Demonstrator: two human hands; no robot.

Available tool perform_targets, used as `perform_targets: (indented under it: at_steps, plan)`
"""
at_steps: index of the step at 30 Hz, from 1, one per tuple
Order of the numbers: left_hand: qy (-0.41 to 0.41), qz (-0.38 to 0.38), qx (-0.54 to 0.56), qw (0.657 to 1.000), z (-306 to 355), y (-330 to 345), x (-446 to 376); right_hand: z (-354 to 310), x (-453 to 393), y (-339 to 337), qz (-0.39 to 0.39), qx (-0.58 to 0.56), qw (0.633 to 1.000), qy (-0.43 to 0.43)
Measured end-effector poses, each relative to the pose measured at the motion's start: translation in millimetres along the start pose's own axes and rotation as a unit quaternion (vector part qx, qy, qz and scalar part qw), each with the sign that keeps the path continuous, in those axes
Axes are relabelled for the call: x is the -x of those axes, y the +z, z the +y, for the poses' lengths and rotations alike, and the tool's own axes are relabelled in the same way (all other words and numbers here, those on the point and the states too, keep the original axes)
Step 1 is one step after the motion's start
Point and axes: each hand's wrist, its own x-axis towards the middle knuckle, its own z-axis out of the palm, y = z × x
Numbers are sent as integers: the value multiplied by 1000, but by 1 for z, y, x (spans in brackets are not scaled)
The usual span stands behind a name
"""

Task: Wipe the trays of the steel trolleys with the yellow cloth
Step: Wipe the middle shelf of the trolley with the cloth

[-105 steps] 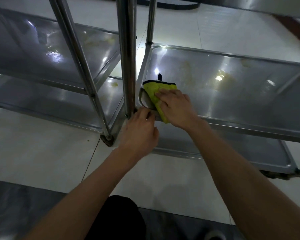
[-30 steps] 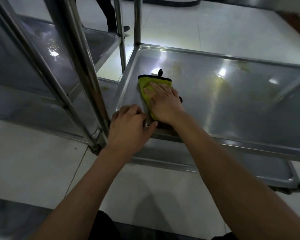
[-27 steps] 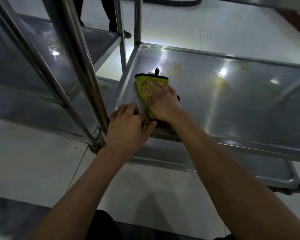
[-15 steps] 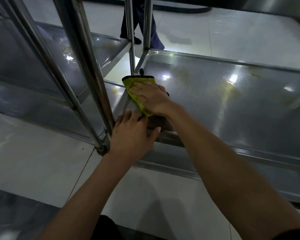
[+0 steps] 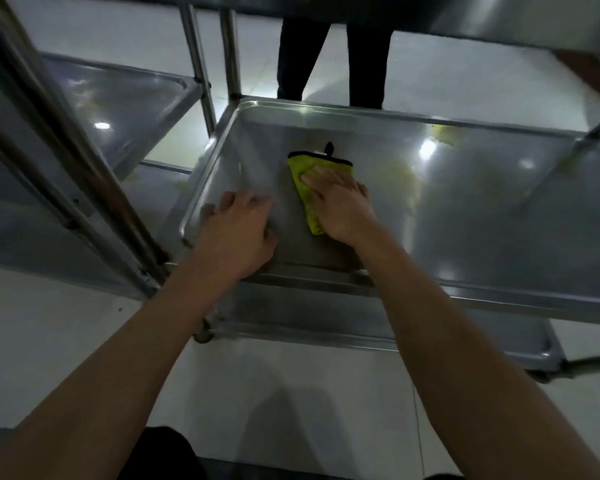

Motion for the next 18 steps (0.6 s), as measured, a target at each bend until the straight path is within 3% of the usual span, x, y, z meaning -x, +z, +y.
perform_targets:
  at_steps: [6, 12, 18]
  plan:
    - [59, -68, -4, 996, 47, 13, -34, 74, 37, -26, 37, 5, 994, 100]
    - [74, -62, -24, 995, 43, 15, -35, 158, 80, -63, 52, 21, 976, 211]
    - [9, -64, -34, 997, 10, 7, -33, 179, 83, -71, 47, 50, 968, 241]
